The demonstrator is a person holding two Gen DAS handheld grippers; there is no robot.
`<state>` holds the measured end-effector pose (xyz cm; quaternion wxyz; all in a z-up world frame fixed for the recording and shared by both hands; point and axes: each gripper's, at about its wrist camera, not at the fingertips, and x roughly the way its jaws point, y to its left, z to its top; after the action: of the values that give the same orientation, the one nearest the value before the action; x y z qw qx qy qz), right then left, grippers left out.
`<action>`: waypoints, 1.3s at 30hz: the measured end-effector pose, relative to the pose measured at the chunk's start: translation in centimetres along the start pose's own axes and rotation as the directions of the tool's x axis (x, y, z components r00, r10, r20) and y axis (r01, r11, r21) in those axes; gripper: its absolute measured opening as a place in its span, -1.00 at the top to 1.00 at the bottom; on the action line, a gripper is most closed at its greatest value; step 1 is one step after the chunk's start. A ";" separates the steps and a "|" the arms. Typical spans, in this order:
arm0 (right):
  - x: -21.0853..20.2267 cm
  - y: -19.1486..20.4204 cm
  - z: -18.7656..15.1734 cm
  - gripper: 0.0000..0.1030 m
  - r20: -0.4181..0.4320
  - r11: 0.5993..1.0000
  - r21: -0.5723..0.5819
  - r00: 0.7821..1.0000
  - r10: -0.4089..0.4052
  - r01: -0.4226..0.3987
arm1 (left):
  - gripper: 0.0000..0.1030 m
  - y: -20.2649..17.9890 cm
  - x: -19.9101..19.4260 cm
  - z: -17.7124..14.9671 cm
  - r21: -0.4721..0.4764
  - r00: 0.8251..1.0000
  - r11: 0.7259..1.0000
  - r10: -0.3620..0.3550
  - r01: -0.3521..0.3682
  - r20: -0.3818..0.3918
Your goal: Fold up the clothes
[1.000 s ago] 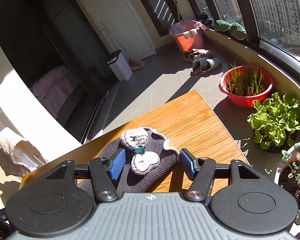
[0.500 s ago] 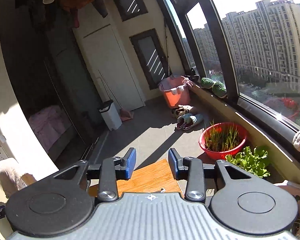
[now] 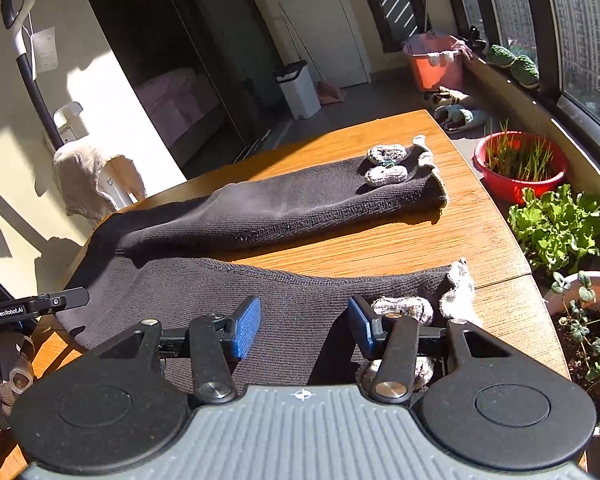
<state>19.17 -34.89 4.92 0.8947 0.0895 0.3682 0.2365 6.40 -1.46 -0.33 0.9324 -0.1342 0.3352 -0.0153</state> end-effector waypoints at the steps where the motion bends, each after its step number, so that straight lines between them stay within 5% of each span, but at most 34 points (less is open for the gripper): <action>1: 0.9 0.3 0.6 0.04 0.008 1.000 -0.019 1.000 -0.010 0.010 | -0.89 0.4 0.2 0.0 -0.009 1.000 1.000 0.011 -0.011 0.010; 8: 6.8 4.1 3.1 0.02 0.062 0.956 -0.257 0.989 -0.131 0.143 | -0.94 0.4 1.2 0.4 0.006 0.993 0.995 0.101 -0.102 0.053; 12: 7.5 4.4 3.8 -0.10 0.071 0.949 -0.267 0.985 -0.157 0.171 | -0.94 -0.4 1.2 0.3 0.043 0.989 0.989 0.137 -0.139 0.048; 14: 6.4 4.4 3.0 -0.25 0.102 0.950 -0.248 0.981 -0.168 0.188 | -0.94 -0.7 1.0 0.1 0.048 0.985 0.986 0.159 -0.162 0.060; 18: 3.0 5.2 0.3 -1.00 0.152 0.959 -0.212 0.976 -0.157 0.187 | -1.00 -1.8 -0.8 -1.3 0.031 0.980 0.984 0.172 -0.176 0.095; 27: -1.3 7.3 -5.2 -1.00 0.023 0.978 -0.106 0.984 -0.179 0.181 | -1.00 -4.8 -3.2 -4.7 0.014 0.978 0.978 0.207 -0.208 0.034; 34: -0.8 9.3 -6.2 -1.00 0.007 0.956 -0.156 0.968 -0.251 0.249 | -1.00 -6.7 -2.5 -5.1 0.073 0.947 0.945 0.320 -0.320 0.009; 39: -0.5 9.7 -6.2 -1.00 0.008 0.944 -0.179 0.960 -0.279 0.276 | -1.00 -6.5 -2.4 -5.1 0.071 0.943 0.941 0.332 -0.332 0.009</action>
<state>11.04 -26.76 4.02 0.9203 -0.0456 0.3622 0.1408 1.71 -8.69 -0.95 0.9253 -0.0424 0.3539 0.1299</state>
